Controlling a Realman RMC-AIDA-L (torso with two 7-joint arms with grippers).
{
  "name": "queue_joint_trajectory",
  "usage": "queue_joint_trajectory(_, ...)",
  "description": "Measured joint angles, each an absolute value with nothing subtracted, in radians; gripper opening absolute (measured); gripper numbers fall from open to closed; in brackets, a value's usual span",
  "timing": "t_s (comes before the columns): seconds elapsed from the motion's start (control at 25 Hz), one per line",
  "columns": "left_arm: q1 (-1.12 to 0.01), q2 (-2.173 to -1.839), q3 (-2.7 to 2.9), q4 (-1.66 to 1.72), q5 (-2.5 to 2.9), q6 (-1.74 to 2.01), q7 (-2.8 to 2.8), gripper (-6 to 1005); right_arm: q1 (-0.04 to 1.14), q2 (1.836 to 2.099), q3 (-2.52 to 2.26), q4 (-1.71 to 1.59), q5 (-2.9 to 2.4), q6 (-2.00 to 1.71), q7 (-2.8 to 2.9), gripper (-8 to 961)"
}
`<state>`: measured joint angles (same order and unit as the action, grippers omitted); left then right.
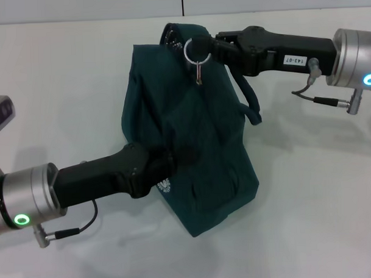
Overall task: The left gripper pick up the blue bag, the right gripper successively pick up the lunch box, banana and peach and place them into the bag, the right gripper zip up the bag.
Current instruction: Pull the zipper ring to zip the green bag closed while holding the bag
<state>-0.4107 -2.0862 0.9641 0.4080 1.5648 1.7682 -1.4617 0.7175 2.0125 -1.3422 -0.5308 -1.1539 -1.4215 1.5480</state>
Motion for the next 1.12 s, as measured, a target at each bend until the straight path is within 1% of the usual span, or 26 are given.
queue_joint_trajectory(0.68, -0.359, -2.084, 0.966, 0.408, 1.564, 1.858, -1.408, 54, 0.723, 2.017, -1.346, -0.516, -1.158, -1.281, 1.553, 7)
queue_joint_trajectory(1.12, -0.324, -2.080, 0.964, 0.408, 1.574, 1.862, -1.393, 55, 0.699, 2.018, -1.316, -0.529, -1.149, -1.282, 1.526, 7)
